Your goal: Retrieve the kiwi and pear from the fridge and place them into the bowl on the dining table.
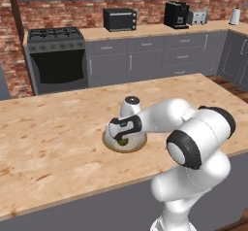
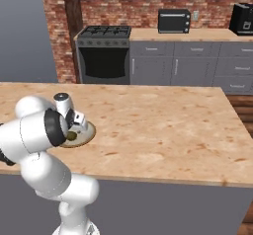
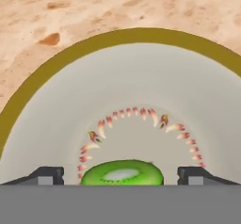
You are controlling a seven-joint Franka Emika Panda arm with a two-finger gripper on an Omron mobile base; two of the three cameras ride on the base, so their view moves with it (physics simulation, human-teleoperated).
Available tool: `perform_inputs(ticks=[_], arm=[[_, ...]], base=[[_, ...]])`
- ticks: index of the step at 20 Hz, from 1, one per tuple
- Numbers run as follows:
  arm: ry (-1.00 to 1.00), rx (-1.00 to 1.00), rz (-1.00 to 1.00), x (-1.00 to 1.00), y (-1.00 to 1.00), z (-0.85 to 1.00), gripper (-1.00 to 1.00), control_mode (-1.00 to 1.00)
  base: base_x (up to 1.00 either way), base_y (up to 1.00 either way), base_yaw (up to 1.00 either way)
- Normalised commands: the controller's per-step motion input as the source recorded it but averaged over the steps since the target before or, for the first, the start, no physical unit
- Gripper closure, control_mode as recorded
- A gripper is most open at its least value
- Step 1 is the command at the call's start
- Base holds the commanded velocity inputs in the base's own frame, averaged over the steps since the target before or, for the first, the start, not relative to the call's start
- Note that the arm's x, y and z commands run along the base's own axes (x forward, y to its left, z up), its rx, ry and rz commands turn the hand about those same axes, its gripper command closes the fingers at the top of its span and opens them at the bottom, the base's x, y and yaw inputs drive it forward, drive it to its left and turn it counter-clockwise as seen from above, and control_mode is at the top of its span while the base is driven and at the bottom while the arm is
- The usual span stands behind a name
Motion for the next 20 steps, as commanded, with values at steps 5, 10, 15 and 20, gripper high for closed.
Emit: perform_inputs(ticks=[5, 10, 15, 20], arm=[[-0.08, 0.00, -0.03, -0.09, -0.02, 0.27, -1.00, -1.00], [-0.17, 0.00, -0.02, -0.46, -0.08, 0.65, -1.00, -1.00], [-0.29, 0.00, -0.04, -0.88, -0.39, 0.83, -1.00, -1.00], [-0.25, 0.06, -0.01, -0.76, -0.49, 1.00, -1.00, -1.00]], base=[[0.00, 0.00, 0.00], [0.00, 0.00, 0.00], [0.00, 0.00, 0.00], [0.00, 0.00, 0.00]])
